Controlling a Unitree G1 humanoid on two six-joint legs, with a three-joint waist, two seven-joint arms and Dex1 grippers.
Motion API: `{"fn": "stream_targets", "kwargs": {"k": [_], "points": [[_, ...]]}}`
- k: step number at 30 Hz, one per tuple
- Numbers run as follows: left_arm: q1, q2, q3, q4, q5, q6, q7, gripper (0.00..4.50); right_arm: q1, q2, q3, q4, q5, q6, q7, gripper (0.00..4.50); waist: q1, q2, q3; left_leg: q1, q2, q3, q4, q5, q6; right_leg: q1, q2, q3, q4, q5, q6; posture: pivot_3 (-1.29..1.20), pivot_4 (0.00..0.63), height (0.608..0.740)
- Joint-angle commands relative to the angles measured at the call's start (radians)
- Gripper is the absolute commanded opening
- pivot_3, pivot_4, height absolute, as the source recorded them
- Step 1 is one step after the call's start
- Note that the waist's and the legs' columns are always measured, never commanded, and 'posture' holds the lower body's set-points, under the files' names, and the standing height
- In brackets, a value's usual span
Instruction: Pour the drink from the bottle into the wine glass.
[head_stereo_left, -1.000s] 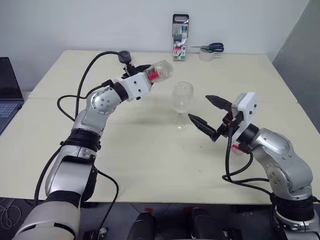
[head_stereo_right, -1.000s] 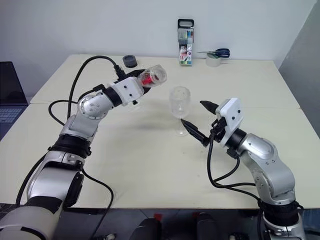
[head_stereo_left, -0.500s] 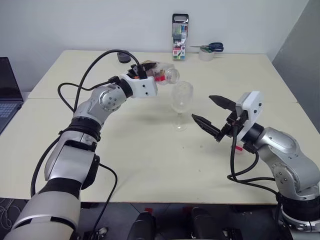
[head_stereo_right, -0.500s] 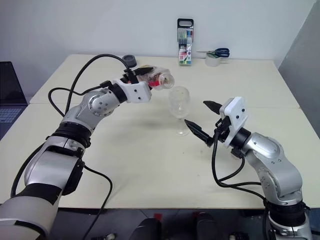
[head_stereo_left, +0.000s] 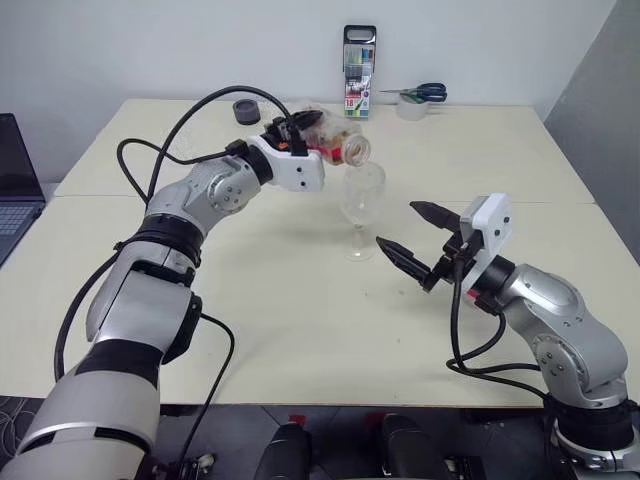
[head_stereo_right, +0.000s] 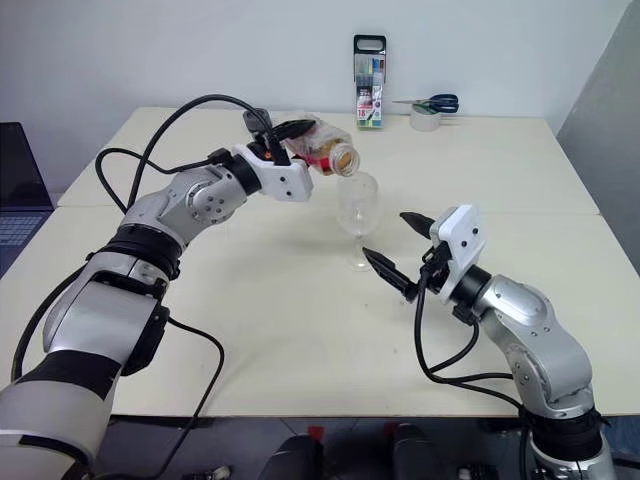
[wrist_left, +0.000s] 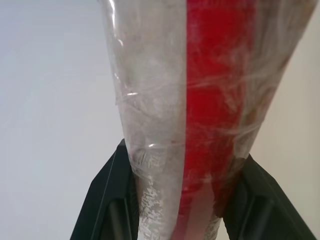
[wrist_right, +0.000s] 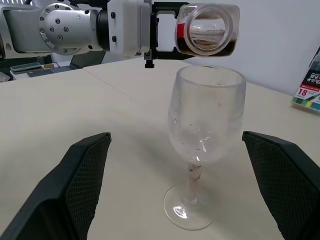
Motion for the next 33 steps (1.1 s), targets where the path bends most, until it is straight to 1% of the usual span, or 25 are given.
{"fn": "stream_targets", "kwargs": {"k": [1,14,23,33], "points": [[-0.051,0.021,-0.001,-0.009,0.008,-0.009,0.044,1.67,0.007,0.005,-0.005,-0.036,-0.003,-0.023,-0.009,4.5,0.0,0.0,0.0,0.0,0.0,0.0,0.0,0.0,0.0,0.0,0.0,0.0,0.0,0.0,0.0,0.0,0.15,0.74],[-0.093,0.04,-0.048,0.044,0.077,-0.005,0.138,1.67,0.006,0.009,-0.016,-0.032,0.003,-0.029,-0.02,4.5,-0.001,0.0,0.0,0.0,0.0,0.0,0.0,0.0,0.0,0.0,0.0,0.0,0.0,0.0,0.0,0.0,0.15,0.74],[-0.12,0.043,-0.075,0.07,0.092,-0.006,0.173,1.67,0.013,0.026,-0.027,-0.034,0.009,-0.049,-0.026,4.5,-0.001,0.0,0.0,0.0,0.0,0.0,0.0,0.0,0.0,0.0,0.0,0.0,0.001,0.0,0.0,0.0,0.15,0.74],[-0.15,0.049,-0.1,0.096,0.116,-0.003,0.204,1.67,0.016,0.02,-0.047,-0.041,0.032,-0.053,-0.014,4.5,-0.001,0.0,0.0,0.0,0.0,0.0,0.001,0.0,-0.001,0.0,0.0,0.0,0.001,0.0,0.0,0.0,0.15,0.74]]}}
